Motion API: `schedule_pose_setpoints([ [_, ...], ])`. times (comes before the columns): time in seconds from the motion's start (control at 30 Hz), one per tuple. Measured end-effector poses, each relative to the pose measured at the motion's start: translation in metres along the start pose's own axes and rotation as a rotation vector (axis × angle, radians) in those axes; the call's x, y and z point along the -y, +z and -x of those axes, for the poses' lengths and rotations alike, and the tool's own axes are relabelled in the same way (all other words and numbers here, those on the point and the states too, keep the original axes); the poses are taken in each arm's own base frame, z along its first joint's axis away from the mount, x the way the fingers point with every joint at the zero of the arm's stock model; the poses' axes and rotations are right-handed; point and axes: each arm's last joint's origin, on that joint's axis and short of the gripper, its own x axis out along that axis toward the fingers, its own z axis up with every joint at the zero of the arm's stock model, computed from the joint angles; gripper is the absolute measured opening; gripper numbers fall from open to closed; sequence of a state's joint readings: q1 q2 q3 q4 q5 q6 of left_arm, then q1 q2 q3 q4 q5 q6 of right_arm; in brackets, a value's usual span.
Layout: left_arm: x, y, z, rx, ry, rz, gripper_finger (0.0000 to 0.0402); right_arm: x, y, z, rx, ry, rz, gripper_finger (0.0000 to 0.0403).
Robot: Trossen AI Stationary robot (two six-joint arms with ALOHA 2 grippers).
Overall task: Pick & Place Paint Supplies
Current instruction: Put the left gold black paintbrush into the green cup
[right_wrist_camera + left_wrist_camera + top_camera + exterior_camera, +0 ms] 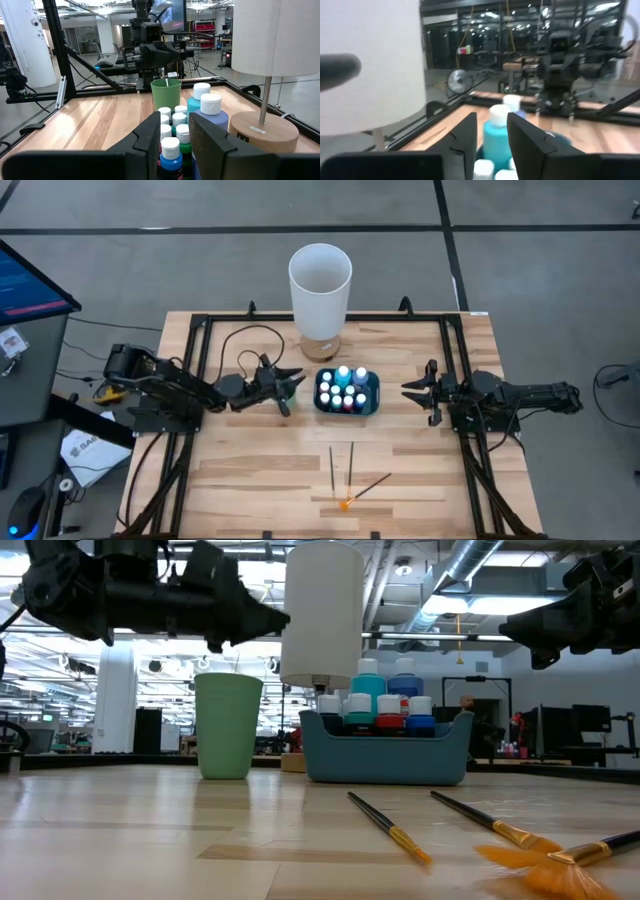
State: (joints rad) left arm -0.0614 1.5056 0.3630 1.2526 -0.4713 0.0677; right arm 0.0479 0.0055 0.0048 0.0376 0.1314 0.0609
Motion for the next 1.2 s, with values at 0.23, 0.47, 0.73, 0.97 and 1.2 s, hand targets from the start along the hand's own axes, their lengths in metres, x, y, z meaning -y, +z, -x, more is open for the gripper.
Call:
schedule_pose_setpoints([
  [0.23, 0.028, 0.023, 0.007, 0.029, -0.136, 0.027, 0.0125, 0.0, 0.0, 0.0, 0.001, 0.0, 0.0, 0.0098],
  [0.47, 0.081, 0.046, 0.006, -0.193, -0.321, -0.084, 0.0125, 0.0, 0.0, 0.0, 0.0, 0.0, 0.0, 0.0098],
  [0.73, 0.134, 0.061, 0.008, -0.281, -0.523, -0.142, 0.0125, 0.0, 0.0, 0.0, 0.0, 0.0, 0.0, 0.0098],
  [0.97, 0.164, 0.038, -0.005, -0.349, -0.701, -0.155, 0.0115, 0.0, 0.0, 0.0, 0.0, 0.0, 0.0, 0.0098],
  [1.2, 0.184, 0.008, -0.023, -0.418, -0.785, -0.17, 0.0114, 0.0, 0.0, 0.0, 0.0, 0.0, 0.0, 0.0098],
])
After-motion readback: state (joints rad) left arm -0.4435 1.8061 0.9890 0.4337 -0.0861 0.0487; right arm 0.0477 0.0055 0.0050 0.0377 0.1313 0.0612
